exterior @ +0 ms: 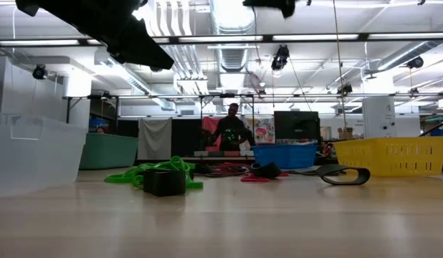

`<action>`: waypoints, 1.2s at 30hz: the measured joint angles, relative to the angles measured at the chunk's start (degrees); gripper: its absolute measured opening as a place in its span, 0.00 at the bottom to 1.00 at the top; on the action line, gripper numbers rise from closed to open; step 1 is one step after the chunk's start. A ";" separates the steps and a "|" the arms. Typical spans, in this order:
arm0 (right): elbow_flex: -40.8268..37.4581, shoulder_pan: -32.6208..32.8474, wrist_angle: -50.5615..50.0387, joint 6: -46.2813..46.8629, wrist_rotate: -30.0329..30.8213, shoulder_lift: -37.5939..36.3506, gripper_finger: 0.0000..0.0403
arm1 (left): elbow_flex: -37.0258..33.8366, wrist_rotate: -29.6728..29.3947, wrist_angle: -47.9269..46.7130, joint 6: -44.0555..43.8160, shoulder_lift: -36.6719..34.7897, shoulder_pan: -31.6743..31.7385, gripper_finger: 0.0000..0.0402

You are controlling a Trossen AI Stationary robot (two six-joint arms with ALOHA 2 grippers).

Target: Sort rubber bands into baskets

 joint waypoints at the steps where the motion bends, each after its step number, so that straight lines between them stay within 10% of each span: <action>1: 0.19 -0.16 0.55 0.25 -1.80 0.21 0.02 | 0.00 -0.04 0.02 0.00 0.00 0.00 0.32; 36: 2.78 -0.12 3.80 -0.37 -2.72 5.89 0.02 | -0.02 8.00 27.40 1.53 18.59 10.23 0.54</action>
